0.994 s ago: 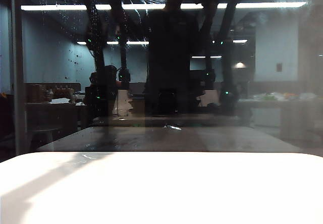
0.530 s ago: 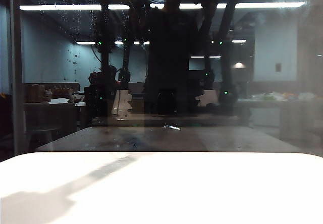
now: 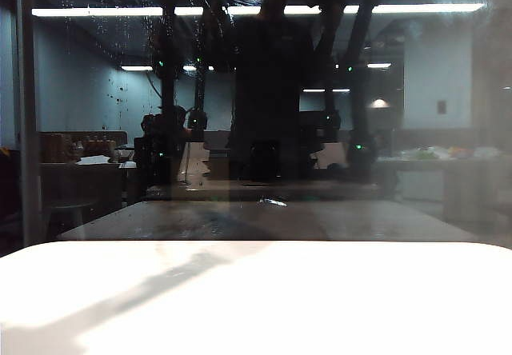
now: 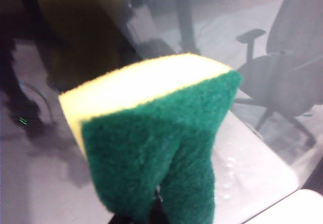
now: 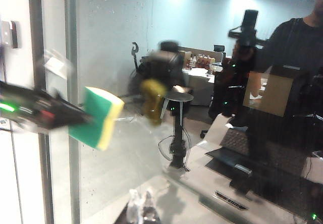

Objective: Reach upward to find where there is water on the glass, pick up the sponge from the table, dry the water, and finally place the sponge back on the table.

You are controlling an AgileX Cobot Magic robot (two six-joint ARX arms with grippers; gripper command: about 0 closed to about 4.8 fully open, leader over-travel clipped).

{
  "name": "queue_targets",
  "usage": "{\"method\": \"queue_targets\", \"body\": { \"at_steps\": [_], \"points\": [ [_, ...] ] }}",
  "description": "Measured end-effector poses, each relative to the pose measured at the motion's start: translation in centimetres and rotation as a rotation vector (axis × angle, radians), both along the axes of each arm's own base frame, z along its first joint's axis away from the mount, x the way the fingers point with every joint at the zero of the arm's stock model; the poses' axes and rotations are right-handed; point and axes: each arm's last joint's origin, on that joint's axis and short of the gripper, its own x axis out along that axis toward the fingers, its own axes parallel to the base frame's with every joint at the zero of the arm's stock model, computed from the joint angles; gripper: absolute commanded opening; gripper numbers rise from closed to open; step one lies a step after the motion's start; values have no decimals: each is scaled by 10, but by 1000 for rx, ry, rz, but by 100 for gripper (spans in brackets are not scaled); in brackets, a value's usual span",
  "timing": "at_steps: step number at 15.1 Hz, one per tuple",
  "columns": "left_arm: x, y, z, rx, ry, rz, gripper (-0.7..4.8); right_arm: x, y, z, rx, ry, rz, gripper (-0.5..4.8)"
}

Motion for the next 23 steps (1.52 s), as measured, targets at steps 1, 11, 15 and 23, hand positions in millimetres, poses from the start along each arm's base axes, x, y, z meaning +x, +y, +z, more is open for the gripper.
{"method": "queue_targets", "body": {
  "at_steps": [1,11,15,23],
  "points": [
    [-17,7,9,42,-40,-6,-6,-2,0,1,0,-5,-4,-5],
    [-73,110,34,-65,-12,243,-6,-38,-3,-3,-28,-7,-283,-5],
    [-93,110,41,-76,-39,218,-6,-36,4,-12,-80,8,-302,-5],
    [-147,112,12,-58,56,226,-6,-53,2,-21,-89,8,-385,-5]
  ]
}}
